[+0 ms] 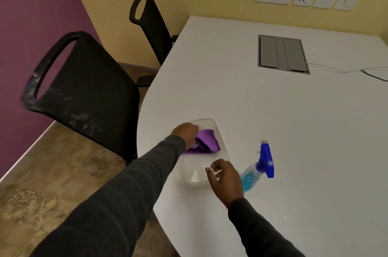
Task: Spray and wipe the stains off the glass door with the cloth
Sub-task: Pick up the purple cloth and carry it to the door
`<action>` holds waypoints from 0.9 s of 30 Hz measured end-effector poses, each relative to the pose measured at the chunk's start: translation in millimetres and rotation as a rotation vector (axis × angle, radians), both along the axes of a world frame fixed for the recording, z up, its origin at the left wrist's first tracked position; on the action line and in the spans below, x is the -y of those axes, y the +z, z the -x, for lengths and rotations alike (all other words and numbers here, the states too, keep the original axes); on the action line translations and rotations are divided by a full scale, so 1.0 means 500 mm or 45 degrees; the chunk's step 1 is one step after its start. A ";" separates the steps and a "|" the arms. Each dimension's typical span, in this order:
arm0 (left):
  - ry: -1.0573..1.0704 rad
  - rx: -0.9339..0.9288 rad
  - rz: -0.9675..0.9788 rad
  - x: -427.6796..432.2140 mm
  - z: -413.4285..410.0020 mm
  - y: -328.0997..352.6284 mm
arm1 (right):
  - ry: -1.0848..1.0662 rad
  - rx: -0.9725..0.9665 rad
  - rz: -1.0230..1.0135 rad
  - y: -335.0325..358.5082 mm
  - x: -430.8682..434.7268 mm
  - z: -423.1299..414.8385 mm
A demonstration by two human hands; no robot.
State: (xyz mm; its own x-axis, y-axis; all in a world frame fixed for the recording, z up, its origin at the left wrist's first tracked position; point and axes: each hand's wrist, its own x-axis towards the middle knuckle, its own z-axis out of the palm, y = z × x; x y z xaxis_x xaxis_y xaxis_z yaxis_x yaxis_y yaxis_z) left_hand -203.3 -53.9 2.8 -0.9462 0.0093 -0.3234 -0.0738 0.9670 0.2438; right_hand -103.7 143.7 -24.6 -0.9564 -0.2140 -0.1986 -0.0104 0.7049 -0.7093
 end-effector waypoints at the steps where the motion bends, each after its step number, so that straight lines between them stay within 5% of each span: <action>1: 0.051 -0.004 -0.087 0.006 -0.002 0.021 | -0.013 -0.011 0.029 0.006 0.006 0.007; 7: 0.152 -0.028 -0.516 0.040 -0.040 0.135 | -0.070 -0.272 0.120 0.074 0.053 0.050; 11: 0.178 -0.056 -0.716 0.067 -0.095 0.213 | 0.239 -0.445 -0.120 0.147 0.097 0.078; 20: 0.713 -0.254 -1.350 0.225 -0.316 0.297 | 0.572 -0.238 0.335 0.261 0.268 0.006; 27: 0.787 -0.150 -0.891 0.427 -0.603 0.300 | 0.565 0.320 0.932 0.325 0.467 -0.158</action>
